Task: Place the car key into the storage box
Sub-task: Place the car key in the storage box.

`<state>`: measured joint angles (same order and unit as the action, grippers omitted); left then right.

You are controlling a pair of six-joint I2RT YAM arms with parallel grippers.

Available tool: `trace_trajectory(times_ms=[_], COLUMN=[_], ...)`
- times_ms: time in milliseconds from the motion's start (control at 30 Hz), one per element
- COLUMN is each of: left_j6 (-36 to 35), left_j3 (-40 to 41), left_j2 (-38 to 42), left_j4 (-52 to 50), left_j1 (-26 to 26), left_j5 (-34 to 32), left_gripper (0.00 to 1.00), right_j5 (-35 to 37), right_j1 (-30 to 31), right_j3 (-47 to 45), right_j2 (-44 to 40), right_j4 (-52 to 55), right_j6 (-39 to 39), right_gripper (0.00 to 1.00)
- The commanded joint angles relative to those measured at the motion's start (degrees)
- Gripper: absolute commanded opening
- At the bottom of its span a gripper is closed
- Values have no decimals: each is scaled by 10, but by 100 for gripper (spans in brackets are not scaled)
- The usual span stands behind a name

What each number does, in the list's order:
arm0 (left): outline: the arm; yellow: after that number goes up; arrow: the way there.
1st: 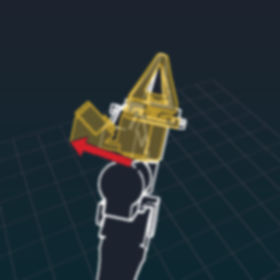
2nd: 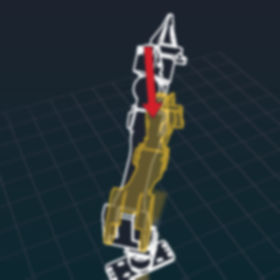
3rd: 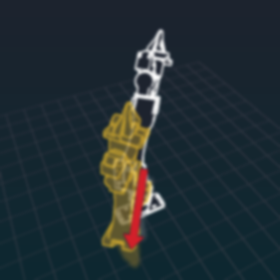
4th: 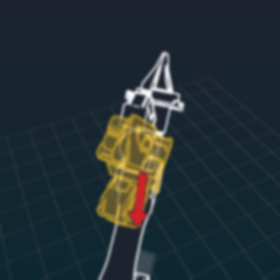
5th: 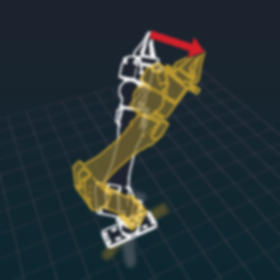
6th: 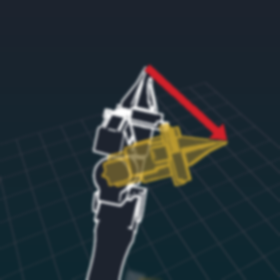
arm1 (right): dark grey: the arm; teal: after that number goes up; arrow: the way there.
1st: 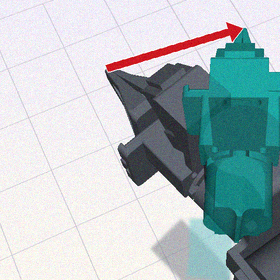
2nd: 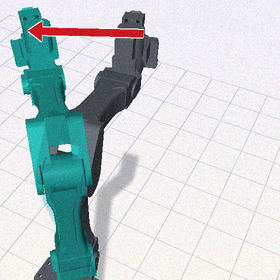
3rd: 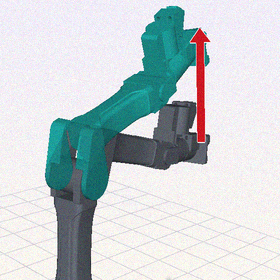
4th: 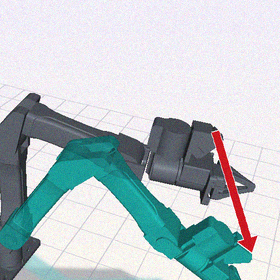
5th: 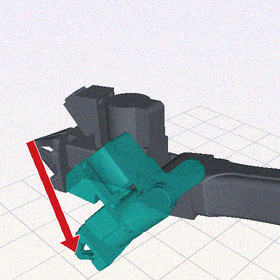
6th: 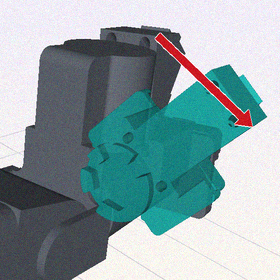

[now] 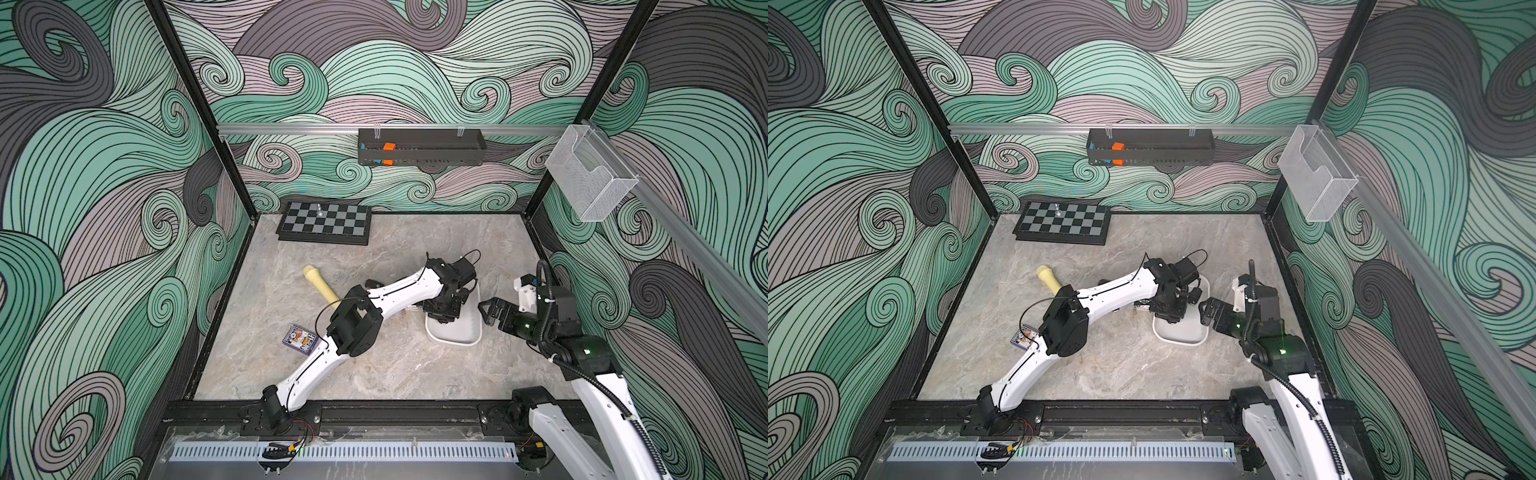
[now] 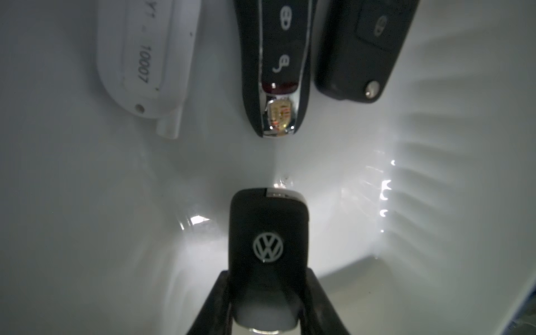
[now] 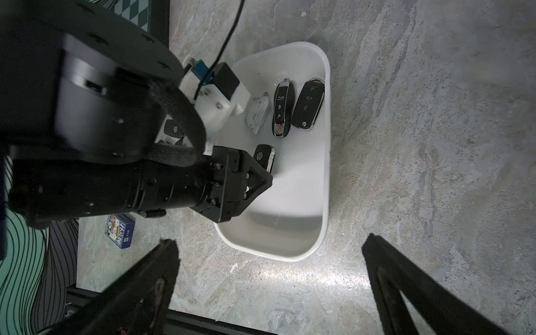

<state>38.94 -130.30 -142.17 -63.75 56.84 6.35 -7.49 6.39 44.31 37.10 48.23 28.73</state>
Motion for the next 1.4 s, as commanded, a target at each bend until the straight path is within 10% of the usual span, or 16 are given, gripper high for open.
trace_trajectory(times_ms=[0,867,1367], left_j6=[-16,54,45], left_j3=[-34,-32,324], left_j2=[-24,86,360], left_j4=[-47,-12,92], left_j1=[4,-6,-119], left_j5=[-25,10,23], left_gripper=[27,61,67], right_j5=[6,-73,-79], right_j1=[-4,-2,91], right_j3=[5,58,118], right_j2=[-6,41,192], right_j4=[2,1,-27], right_j6=[16,-8,-6], right_gripper=[99,99,92])
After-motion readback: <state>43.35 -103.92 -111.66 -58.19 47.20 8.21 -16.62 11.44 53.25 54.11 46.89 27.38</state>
